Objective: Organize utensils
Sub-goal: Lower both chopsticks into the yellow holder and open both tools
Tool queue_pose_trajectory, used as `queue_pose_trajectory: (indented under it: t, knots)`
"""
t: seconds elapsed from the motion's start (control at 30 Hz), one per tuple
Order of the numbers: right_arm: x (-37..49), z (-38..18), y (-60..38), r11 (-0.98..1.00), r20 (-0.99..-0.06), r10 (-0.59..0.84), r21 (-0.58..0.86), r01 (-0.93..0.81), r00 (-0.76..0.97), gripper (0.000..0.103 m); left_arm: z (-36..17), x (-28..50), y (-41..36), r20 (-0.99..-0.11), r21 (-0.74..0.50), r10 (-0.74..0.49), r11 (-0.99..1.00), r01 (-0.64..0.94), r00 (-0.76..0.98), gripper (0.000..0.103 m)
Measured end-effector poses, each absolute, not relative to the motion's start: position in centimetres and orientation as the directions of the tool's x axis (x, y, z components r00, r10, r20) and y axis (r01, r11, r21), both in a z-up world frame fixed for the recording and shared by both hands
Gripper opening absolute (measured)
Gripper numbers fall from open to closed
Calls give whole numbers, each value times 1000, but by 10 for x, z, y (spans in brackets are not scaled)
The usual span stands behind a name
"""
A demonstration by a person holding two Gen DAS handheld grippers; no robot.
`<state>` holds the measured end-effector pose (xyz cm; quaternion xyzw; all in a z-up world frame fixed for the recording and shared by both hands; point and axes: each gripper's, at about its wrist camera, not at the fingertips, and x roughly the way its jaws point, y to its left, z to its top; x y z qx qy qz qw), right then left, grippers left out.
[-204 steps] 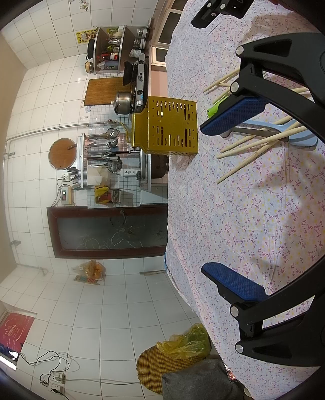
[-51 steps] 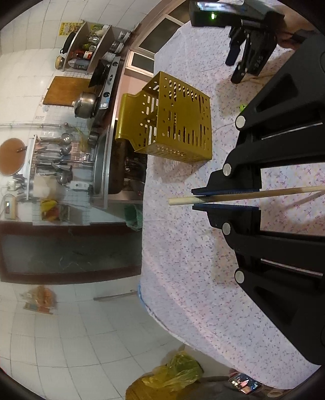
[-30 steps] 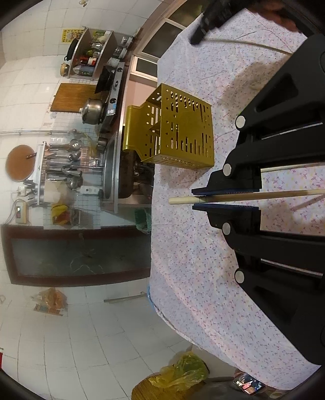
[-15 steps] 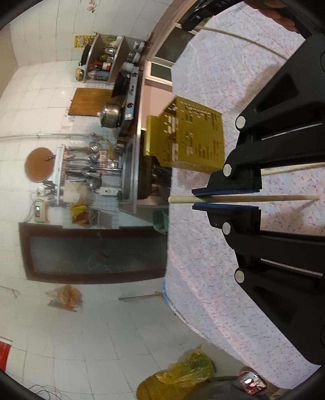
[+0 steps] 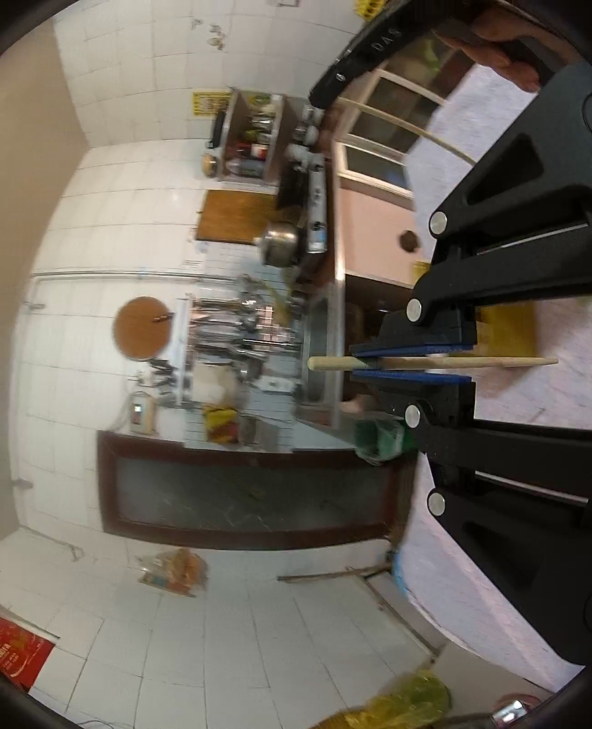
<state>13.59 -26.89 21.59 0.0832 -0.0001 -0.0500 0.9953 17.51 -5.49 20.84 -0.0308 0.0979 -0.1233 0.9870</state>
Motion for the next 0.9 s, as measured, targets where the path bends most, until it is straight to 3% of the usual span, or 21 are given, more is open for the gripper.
queue_pose_trajectory:
  t: [0.2,0.4,0.8,0.87,0.9]
  knots:
    - [189,232,-261,988,5,-115,109,113,993,5,226,229,-83,-158,-116,-291,955,275,944,5]
    - [229,212,-266,987,-28,-92,126,95,995,5,192,282,-111,-208,-112,-300,953,282,931,5]
    - [277,122,-272,990,-251,-49,114,80,967,5,111,328,-113,-354,-109,-255,967,231,900,5]
    - [279,118,-275,990,-296,-47,113,84,954,6,110,324,-111,-362,-100,-255,967,234,897,22]
    - [279,117,-276,990,-313,-47,111,86,949,6,111,320,-110,-361,-97,-249,969,229,899,44]
